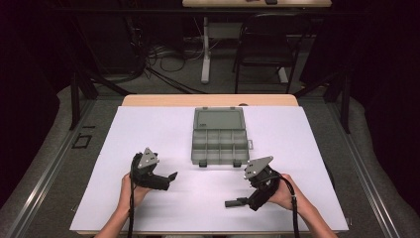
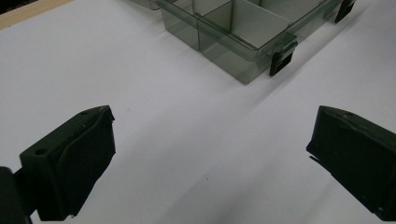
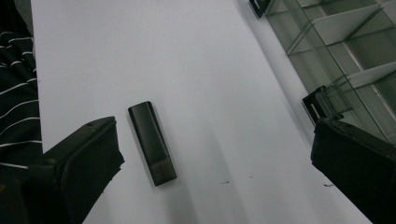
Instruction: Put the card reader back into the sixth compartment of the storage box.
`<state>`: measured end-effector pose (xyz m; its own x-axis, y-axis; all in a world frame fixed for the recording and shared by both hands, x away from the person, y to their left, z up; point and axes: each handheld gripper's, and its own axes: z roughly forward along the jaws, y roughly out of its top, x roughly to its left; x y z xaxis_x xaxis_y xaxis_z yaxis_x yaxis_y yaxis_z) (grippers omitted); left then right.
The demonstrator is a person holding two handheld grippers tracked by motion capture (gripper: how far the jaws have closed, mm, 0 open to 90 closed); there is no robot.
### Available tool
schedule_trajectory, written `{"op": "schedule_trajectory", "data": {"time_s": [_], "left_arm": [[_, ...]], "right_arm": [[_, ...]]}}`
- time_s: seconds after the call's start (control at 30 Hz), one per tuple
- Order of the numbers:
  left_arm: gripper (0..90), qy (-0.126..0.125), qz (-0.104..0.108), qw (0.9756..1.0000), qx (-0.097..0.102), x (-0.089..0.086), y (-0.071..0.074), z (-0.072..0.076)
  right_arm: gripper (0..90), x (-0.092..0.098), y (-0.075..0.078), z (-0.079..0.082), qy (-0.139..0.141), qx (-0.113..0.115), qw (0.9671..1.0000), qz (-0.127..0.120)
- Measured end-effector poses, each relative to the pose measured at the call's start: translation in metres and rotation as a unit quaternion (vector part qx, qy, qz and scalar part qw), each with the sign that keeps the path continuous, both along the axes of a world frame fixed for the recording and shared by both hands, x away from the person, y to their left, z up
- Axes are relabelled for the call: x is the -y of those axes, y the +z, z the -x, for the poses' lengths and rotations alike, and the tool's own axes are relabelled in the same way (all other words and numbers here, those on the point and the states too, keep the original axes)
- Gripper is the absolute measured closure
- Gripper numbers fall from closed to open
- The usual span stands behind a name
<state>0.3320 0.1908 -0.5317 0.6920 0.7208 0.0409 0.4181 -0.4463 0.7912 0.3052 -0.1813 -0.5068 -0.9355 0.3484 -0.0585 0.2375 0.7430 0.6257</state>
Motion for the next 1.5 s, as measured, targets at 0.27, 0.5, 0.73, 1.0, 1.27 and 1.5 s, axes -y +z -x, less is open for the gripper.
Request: {"op": "schedule_trajectory", "data": {"time_s": [0.27, 0.5, 0.73, 1.0, 1.27, 1.5], "left_arm": [[0.0, 0.001, 0.002, 1.0, 0.001, -0.001, 0.0, 0.0], [0.0, -0.001, 0.002, 1.0, -0.001, 0.001, 0.0, 0.0], [0.0, -0.002, -0.001, 1.0, -0.002, -0.001, -0.001, -0.002], [0.0, 0.0, 0.001, 1.0, -0.003, 0.001, -0.001, 0.0], [0.0, -0.003, 0.0, 1.0, -0.006, 0.003, -0.002, 0.001], [0.0, -0.003, -0.001, 1.0, -0.006, 0.003, -0.001, 0.001]], "right_arm": [[0.5, -0.012, -0.004, 0.004, 0.031, -0.017, 0.9987, 0.037], [0.0, -0.023, -0.007, 0.005, 0.06, -0.025, 0.9946, 0.081], [10.7, -0.03, -0.006, 0.005, 0.078, -0.024, 0.9892, 0.122], [35.6, -0.036, -0.005, 0.008, 0.102, -0.022, 0.9818, 0.159], [54.2, -0.044, -0.007, 0.01, 0.13, -0.035, 0.9723, 0.191], [65.3, -0.05, -0.011, 0.01, 0.145, -0.043, 0.9646, 0.216]]}}
